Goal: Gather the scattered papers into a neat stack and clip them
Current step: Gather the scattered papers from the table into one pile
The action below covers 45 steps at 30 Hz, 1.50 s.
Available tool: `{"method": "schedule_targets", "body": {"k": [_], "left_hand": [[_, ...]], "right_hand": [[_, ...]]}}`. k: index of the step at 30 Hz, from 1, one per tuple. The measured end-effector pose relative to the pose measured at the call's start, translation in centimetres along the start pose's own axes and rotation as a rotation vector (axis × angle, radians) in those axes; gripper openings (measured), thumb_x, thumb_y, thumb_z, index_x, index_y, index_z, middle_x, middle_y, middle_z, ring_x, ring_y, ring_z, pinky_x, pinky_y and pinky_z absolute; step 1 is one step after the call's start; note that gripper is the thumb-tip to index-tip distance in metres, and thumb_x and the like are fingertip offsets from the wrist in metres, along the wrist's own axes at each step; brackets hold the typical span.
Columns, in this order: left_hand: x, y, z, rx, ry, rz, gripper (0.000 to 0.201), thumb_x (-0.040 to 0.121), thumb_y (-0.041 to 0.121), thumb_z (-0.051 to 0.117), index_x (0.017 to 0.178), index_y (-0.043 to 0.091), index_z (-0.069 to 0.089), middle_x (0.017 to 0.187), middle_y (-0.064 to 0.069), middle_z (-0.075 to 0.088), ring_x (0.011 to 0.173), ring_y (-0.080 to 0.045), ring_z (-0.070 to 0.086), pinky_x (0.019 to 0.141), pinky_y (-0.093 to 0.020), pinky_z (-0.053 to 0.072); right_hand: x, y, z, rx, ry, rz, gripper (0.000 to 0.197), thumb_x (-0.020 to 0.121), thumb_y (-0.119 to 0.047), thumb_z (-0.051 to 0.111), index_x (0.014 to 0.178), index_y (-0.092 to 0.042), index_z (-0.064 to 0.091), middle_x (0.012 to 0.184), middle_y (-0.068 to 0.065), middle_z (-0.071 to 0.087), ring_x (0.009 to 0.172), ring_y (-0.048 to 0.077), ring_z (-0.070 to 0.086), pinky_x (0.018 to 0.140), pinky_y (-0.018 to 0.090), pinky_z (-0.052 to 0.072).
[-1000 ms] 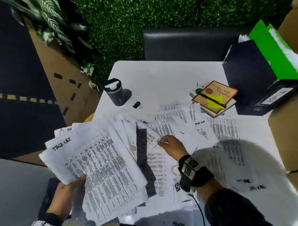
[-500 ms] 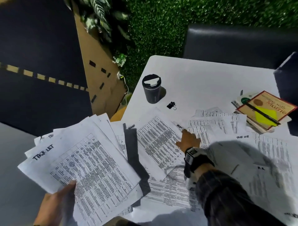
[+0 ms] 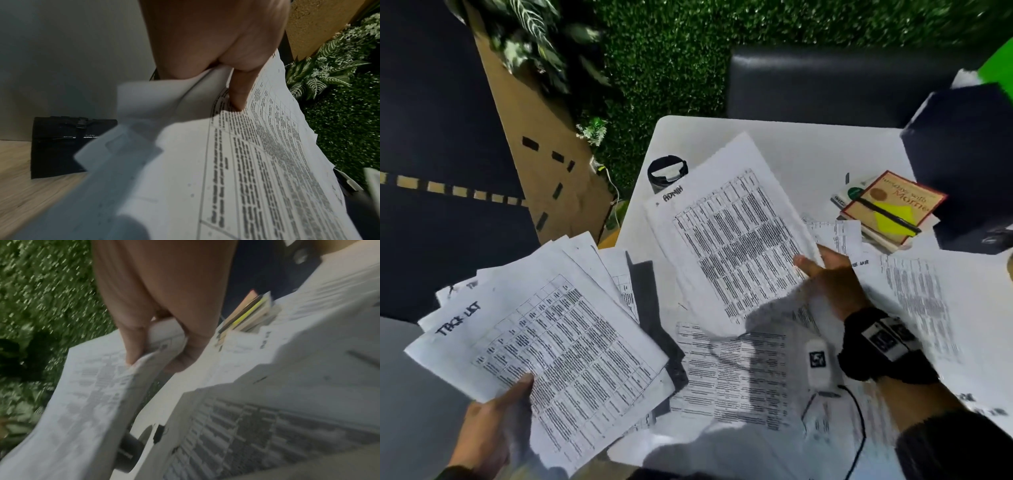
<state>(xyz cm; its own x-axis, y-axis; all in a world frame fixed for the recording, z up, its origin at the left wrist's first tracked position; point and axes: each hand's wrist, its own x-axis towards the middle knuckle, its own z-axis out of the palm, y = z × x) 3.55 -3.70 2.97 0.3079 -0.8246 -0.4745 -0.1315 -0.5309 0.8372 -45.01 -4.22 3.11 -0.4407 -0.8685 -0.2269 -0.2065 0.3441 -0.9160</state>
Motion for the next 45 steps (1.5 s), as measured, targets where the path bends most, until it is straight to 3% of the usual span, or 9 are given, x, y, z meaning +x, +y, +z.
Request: {"method": "schedule_targets", "body": {"k": [4,9,12,18,23,27,34,38,45], "left_hand": [[-0.2,1.1,0.6,-0.068,0.043,-0.059,0.029,0.092,-0.002,0.055,0.12,-0.012,0.056,0.121,-0.036,0.056,0.109,-0.046,0.053,0.096,-0.044,0.038],[1.7,1.7,0.8,-0.165,0.1,-0.019,0.057,0.082,0.029,0.071,0.121,-0.009,0.052,0.11,-0.042,0.055,0.093,-0.055,0.056,0.081,-0.06,0.051],[2.3,2.3,0.9,-0.346,0.12,-0.058,0.019,0.088,0.021,0.064,0.095,0.005,0.056,0.076,-0.007,0.054,0.069,-0.025,0.052,0.058,-0.03,0.049],[2.2,2.7,0.7,-0.589,0.063,-0.147,0.015,0.093,0.021,0.058,0.08,0.022,0.052,0.06,0.008,0.058,0.057,-0.004,0.058,0.051,-0.009,0.047],[3.2,2.3,0.2,-0.261,0.127,0.12,0.013,0.088,0.008,0.063,0.081,0.018,0.06,0.078,-0.005,0.059,0.089,-0.026,0.053,0.067,-0.029,0.05],[3.2,3.8,0.9,-0.151,0.122,0.254,0.026,0.089,0.01,0.063,0.114,0.003,0.059,0.109,-0.016,0.063,0.1,-0.026,0.055,0.09,-0.039,0.049],[3.6,6.2,5.9,-0.129,-0.134,0.234,0.027,0.085,0.007,0.067,0.111,0.0,0.063,0.104,-0.016,0.068,0.095,-0.028,0.064,0.095,-0.047,0.048],[2.0,6.8,11.9,-0.107,-0.35,0.192,0.019,0.083,-0.005,0.064,0.1,0.003,0.064,0.085,-0.006,0.072,0.076,-0.016,0.071,0.063,-0.022,0.056],[-0.7,6.8,18.3,-0.036,-0.667,0.097,0.025,0.087,-0.009,0.055,0.101,0.007,0.07,0.103,-0.013,0.074,0.082,-0.026,0.073,0.072,-0.036,0.057]], "right_hand": [[-1.9,1.7,-1.0,-0.218,-0.272,0.121,0.017,0.09,-0.007,0.059,0.104,0.002,0.061,0.085,0.005,0.06,0.085,0.023,0.057,0.06,0.01,0.044],[-4.4,7.6,2.3,-0.507,-0.459,0.021,0.037,0.078,-0.044,0.063,0.079,-0.008,0.066,0.08,0.016,0.059,0.081,0.028,0.062,0.075,0.041,0.048],[-4.6,9.8,5.3,-0.844,-0.473,-0.139,0.012,0.057,-0.032,0.065,0.063,-0.021,0.066,0.077,0.005,0.067,0.071,0.027,0.066,0.064,0.037,0.053],[-6.1,8.5,8.0,-1.16,-0.404,-0.216,0.048,0.011,-0.034,0.087,0.055,-0.027,0.067,0.064,-0.007,0.063,0.057,0.017,0.064,0.05,0.035,0.05],[-5.7,6.8,5.9,-0.675,-0.516,-0.196,0.02,0.071,-0.011,0.063,0.065,-0.029,0.054,0.062,-0.003,0.061,0.066,0.023,0.064,0.062,0.023,0.045],[-5.5,3.2,0.9,-0.283,-0.538,-0.157,0.021,0.063,-0.027,0.07,0.063,-0.046,0.06,0.07,-0.023,0.064,0.07,-0.007,0.058,0.067,0.014,0.045],[-6.6,-2.3,-4.4,0.266,-0.361,-0.109,0.025,0.06,-0.001,0.074,0.063,-0.024,0.063,0.064,-0.01,0.06,0.057,0.004,0.057,0.052,0.013,0.043],[-6.5,-1.2,-2.1,0.452,-0.2,-0.004,0.051,0.072,0.002,0.071,0.106,-0.034,0.061,0.107,-0.021,0.064,0.095,-0.008,0.062,0.081,0.015,0.046],[-7.2,2.3,2.3,0.377,-0.153,0.208,0.097,0.032,-0.057,0.087,0.11,-0.005,0.061,0.098,-0.002,0.074,0.11,0.023,0.063,0.092,0.029,0.049]]}}
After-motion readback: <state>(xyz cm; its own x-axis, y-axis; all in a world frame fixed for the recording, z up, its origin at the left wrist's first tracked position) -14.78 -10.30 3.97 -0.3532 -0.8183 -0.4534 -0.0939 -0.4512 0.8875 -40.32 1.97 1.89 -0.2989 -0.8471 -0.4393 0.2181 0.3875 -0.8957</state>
